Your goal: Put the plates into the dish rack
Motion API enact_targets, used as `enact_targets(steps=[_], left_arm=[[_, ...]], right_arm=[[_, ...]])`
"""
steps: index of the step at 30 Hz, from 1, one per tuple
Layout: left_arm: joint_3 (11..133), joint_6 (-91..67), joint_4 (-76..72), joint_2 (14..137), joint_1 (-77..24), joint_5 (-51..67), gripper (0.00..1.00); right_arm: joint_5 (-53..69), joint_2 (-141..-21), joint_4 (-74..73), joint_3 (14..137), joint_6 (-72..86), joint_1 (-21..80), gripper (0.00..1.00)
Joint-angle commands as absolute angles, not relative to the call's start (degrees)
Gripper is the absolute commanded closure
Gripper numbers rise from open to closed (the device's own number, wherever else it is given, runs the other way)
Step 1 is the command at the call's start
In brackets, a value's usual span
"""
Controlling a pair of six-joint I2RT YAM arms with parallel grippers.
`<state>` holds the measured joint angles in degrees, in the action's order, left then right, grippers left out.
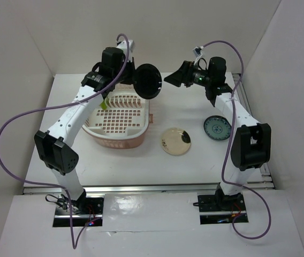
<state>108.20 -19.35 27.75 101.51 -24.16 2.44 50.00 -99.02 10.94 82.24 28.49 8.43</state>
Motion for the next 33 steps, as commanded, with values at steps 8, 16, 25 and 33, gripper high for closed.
enact_targets(steps=[8, 16, 25, 33], left_arm=[[110.57, -9.5, 25.14, 98.62, -24.08, -25.56, 1.0], [101.34, 1.58, 14.86, 98.09, -24.08, -36.73, 1.0], [99.49, 2.98, 11.61, 100.72, -22.94, -43.14, 1.0], [94.75, 10.72, 3.79, 102.48, -22.94, -46.85, 1.0]], right_arm=[[43.86, -95.54, 8.79, 82.53, 26.98, 6.94, 0.0], [44.38, -97.29, 8.79, 83.14, 26.98, 6.94, 0.0], [44.91, -97.29, 8.79, 82.01, 26.98, 7.47, 0.0], [44.91, -97.29, 8.79, 81.47, 26.98, 8.0, 0.0]])
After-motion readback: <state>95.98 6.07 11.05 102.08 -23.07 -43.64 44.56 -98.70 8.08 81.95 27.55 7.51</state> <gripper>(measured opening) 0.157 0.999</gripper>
